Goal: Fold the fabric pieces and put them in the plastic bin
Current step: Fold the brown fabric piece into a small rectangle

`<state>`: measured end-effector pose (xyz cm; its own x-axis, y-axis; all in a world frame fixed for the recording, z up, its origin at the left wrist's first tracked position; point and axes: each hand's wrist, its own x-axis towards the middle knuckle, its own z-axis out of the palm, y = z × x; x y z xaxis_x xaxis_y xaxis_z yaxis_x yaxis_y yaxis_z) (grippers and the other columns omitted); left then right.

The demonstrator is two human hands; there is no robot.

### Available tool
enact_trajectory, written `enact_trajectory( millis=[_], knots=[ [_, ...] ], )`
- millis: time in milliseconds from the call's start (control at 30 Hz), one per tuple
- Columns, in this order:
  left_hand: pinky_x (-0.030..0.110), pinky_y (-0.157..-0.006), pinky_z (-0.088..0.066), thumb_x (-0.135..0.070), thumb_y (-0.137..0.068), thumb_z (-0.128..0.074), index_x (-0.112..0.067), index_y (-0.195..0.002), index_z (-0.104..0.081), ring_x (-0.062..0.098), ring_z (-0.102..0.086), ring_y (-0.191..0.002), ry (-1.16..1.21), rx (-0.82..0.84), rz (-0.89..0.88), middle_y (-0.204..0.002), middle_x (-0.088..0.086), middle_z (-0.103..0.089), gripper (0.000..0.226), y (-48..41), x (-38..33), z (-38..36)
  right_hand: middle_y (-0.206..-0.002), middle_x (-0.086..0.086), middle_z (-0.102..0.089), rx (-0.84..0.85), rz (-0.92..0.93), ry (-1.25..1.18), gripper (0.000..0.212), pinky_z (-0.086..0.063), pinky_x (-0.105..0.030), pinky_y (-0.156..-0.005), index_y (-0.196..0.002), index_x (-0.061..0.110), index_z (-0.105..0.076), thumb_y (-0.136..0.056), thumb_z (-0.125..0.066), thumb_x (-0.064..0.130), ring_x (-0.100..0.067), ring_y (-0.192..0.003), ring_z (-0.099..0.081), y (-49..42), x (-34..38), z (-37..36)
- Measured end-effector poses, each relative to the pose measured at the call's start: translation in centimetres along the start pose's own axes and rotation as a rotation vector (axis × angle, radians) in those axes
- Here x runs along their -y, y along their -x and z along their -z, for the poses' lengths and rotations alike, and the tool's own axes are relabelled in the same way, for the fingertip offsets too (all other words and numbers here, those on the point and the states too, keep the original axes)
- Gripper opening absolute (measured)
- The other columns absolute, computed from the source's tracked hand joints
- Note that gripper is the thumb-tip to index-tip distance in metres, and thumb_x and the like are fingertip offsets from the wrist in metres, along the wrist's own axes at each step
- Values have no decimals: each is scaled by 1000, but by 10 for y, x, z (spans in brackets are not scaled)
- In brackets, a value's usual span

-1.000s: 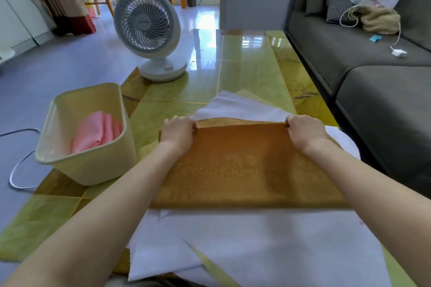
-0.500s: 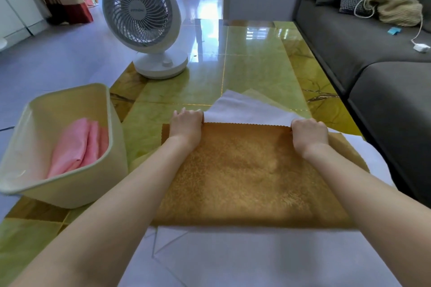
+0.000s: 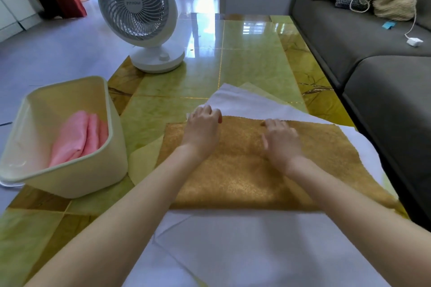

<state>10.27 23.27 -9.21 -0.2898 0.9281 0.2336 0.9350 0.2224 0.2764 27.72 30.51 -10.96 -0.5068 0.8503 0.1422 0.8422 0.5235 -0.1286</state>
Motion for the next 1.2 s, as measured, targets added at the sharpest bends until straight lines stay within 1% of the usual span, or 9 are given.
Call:
enact_trajectory(
  millis=[133,267,333,467,600,667,833,1033,1200],
  knots=[
    [30,-86,-36,-16,-88,-45,-14,-102,-54,22,-51,-100,37,75,-88,-106,4,-55,17,52,-21,-3,-119,0,-56,0,152,-168,30,-39,-34,-97,-121,18,-52,-94,-47,30,-20,-113,-51,60,26,-7],
    [32,-86,-32,-35,-86,-46,-21,-108,-49,20,-47,-108,-53,226,-134,-111,-1,-51,25,103,-22,-10,-106,0,-64,-18,253,-93,49,-50,-36,-87,-107,17,-63,-80,-43,53,-22,-102,-62,103,23,-19],
    [32,-88,-30,-44,-85,-47,-24,-116,-47,19,-43,-113,-108,268,-161,-117,-2,-47,37,124,-18,-12,-110,-2,-65,-16,282,-25,53,-51,-42,-89,-105,17,-64,-72,-56,57,-24,-107,-63,118,15,-25],
    [31,-94,-28,-45,-78,-46,-28,-127,-43,17,-40,-120,-124,284,-167,-126,-5,-45,52,137,-10,-9,-111,-6,-67,-49,304,21,62,-53,-46,-86,-105,15,-65,-52,-85,42,-26,-104,-66,131,3,-25],
    [34,-97,-31,-24,-75,-47,-24,-125,-46,19,-45,-120,-129,292,-146,-125,-2,-48,50,144,-5,-6,-97,-6,-69,-241,334,10,30,-56,-37,-78,-93,13,-67,-66,-55,13,-25,-88,-70,131,-5,-21],
    [33,-96,-33,-7,-79,-48,-22,-120,-48,20,-48,-117,-147,248,-143,-120,-1,-51,44,143,-2,-3,-87,-4,-70,-262,323,1,34,-56,-30,-70,-87,13,-67,-70,-38,12,-23,-78,-70,130,-11,-16],
    [28,-89,-40,5,-85,-45,-15,-111,-59,25,-56,-105,-119,158,-121,-105,4,-65,36,137,6,17,-75,-6,-68,-130,195,61,28,-52,-34,-59,-83,11,-67,-66,-59,-11,-27,-72,-65,132,-27,6],
    [20,-114,-15,4,-85,-41,-16,-116,-63,14,-59,-111,-124,132,-196,-115,-1,-66,42,159,-2,39,-63,-3,-64,-186,186,63,33,-49,-29,-50,-74,13,-67,-53,-71,-12,-25,-60,-63,162,-23,14],
    [23,-110,-27,-2,-85,-41,-17,-107,-68,16,-60,-103,-200,203,-155,-107,0,-69,38,201,3,44,-52,1,-58,-191,293,55,42,-43,-22,-40,-66,16,-68,-34,-79,-8,-20,-47,-57,201,-8,10]
  ],
)
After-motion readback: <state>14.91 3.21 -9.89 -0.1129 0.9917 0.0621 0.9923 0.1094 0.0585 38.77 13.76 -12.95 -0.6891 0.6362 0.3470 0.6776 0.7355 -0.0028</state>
